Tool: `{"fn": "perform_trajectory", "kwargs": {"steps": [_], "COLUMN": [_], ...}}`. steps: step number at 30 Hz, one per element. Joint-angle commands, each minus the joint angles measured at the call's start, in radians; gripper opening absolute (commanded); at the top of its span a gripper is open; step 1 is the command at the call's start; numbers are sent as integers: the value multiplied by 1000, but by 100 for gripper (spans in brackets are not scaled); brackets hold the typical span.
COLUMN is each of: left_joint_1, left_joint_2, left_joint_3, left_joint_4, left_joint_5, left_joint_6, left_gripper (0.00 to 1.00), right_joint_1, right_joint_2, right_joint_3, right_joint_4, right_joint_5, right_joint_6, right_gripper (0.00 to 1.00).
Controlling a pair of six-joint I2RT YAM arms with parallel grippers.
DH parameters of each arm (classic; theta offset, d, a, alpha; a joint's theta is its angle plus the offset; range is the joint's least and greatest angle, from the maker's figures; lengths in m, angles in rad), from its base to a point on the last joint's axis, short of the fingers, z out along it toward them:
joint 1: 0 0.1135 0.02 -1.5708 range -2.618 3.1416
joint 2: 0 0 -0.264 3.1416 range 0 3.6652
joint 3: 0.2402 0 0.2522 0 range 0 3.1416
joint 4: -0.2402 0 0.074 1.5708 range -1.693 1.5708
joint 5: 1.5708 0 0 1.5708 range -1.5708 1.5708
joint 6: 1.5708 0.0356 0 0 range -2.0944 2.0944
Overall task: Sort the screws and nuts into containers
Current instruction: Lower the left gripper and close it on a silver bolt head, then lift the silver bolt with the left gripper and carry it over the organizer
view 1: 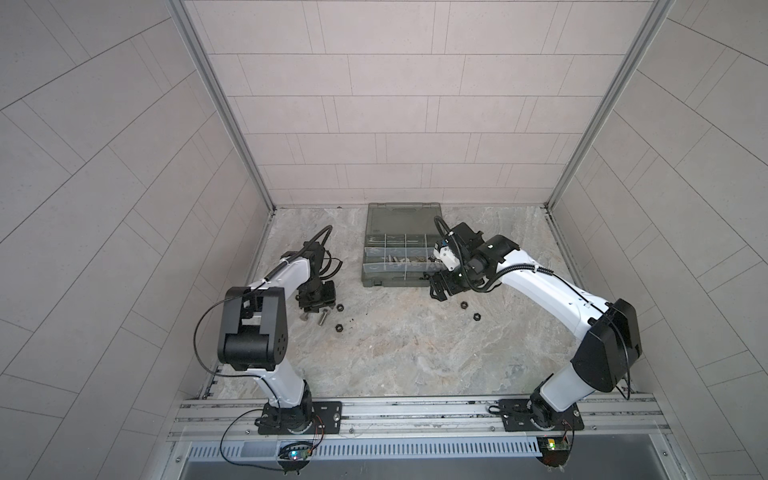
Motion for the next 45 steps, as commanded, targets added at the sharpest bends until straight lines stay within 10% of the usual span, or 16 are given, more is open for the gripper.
{"fn": "perform_trajectory", "kwargs": {"steps": [1, 28, 36, 45], "left_joint_1": [-6, -14, -17, -49], "left_joint_2": [-40, 71, 113, 85], "left_joint_3": [8, -64, -29, 86], "left_joint_4": [-57, 13, 4, -77], "left_joint_5": [-10, -1, 3, 9], "left_joint_6": [13, 42, 57, 50], "left_gripper": [51, 48, 18, 12], "right_joint_1": [-2, -7, -22, -31], "right_joint_2": [-36, -57, -52, -48], "right_joint_3": [-11, -35, -28, -16], "right_joint_4": [-20, -10, -15, -21], "right_joint_5": [2, 19, 19, 15], "right_joint_6": [8, 20, 17, 12], "right_gripper": [99, 99, 99, 99]}}
